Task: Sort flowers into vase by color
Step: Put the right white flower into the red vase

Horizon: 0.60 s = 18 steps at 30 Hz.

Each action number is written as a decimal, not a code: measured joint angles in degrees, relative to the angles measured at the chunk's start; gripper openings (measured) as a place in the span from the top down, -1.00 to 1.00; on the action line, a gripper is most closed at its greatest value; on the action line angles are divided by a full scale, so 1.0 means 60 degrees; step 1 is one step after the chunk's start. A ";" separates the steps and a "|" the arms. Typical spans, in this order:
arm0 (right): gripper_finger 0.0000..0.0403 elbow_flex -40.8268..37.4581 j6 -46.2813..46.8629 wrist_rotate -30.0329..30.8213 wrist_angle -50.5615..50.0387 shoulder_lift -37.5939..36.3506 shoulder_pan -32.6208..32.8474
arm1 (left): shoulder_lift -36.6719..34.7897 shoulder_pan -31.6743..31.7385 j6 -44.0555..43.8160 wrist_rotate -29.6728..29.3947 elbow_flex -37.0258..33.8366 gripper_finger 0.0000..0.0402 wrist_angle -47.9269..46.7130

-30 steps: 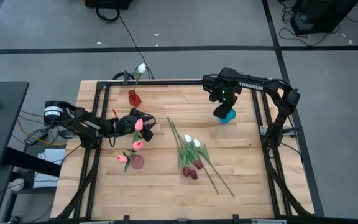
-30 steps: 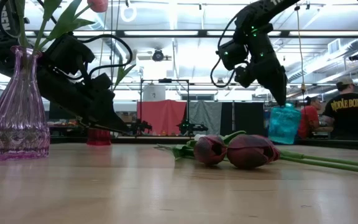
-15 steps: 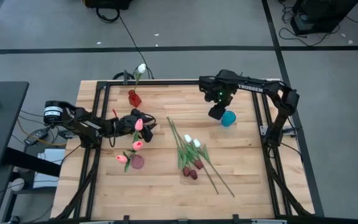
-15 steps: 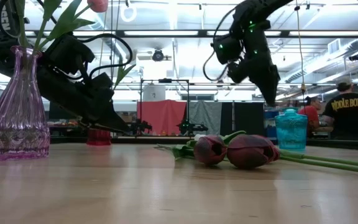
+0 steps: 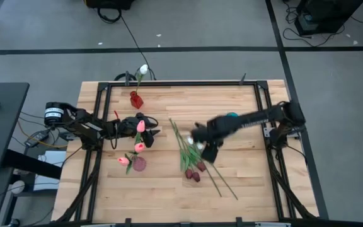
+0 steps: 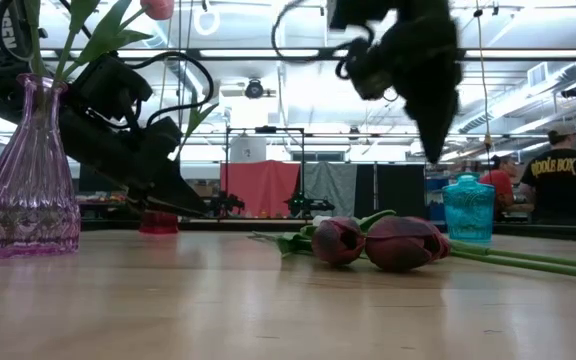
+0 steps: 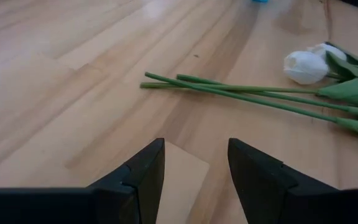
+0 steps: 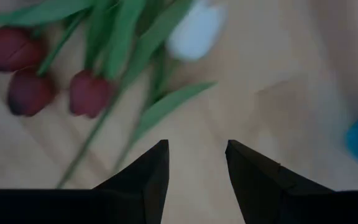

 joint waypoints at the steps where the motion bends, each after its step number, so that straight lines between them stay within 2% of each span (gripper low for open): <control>1: 0.13 -0.0095 0.0400 0.0043 0.0134 0.0000 0.0341 | 0.0002 0.0000 0.0009 0.0057 0.0000 0.09 0.0019; 8: -0.05 -0.1244 0.2464 0.0135 0.1976 0.0000 0.1820 | 0.0000 0.0018 0.0493 -0.0153 0.0000 0.09 0.0279; 12: -0.13 -0.2131 0.3368 0.0168 0.2948 0.0007 0.1947 | 0.0000 0.0018 0.0507 -0.0340 0.0000 0.09 0.0693; 18: -0.10 -0.2790 0.4012 0.0208 0.3683 0.0052 0.1973 | 0.0000 0.0018 0.0531 -0.0372 0.0000 0.09 0.0852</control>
